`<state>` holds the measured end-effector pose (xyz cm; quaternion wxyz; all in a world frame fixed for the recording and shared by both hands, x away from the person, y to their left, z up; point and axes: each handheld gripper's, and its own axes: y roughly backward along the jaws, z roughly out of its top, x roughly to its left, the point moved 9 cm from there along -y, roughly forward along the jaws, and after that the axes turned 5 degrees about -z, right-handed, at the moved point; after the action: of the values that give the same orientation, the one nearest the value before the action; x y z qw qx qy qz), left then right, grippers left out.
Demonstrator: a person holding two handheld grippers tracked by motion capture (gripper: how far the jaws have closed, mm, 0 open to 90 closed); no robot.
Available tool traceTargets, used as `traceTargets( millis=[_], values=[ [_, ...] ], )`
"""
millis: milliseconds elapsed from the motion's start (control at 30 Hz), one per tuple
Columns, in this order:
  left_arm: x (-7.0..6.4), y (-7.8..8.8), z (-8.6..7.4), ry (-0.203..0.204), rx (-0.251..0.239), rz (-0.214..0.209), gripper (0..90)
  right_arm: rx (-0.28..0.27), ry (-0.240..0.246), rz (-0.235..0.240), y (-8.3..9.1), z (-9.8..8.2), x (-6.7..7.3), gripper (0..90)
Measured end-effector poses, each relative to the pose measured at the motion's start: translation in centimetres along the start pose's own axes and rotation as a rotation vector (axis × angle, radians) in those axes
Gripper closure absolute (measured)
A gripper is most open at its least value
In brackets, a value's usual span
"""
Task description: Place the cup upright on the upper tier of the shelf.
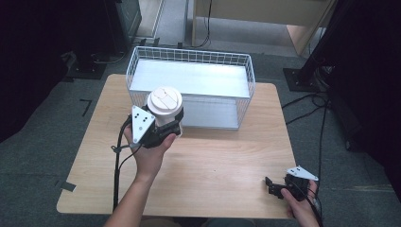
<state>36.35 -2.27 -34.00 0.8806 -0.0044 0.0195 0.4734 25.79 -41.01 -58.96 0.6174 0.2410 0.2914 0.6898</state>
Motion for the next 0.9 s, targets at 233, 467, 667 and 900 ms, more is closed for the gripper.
traceTargets(
  millis=[233,467,667,900],
  values=[
    [0.2,-0.9,1.8,-0.01,-0.023,-0.003,16.4,0.002,-0.002,-0.001,0.0,0.0,0.0,0.3],
    [0.7,-2.0,3.0,-0.032,-0.045,0.02,16.5,0.002,-0.003,0.001,0.0,0.0,0.0,0.3],
    [1.7,-3.5,3.5,-0.011,-0.059,0.048,16.4,0.002,-0.006,0.003,0.0,0.0,0.0,0.2],
    [2.4,-5.3,4.6,-0.028,-0.095,0.053,16.4,0.002,-0.005,0.002,0.0,0.0,0.0,0.2]
  ],
)
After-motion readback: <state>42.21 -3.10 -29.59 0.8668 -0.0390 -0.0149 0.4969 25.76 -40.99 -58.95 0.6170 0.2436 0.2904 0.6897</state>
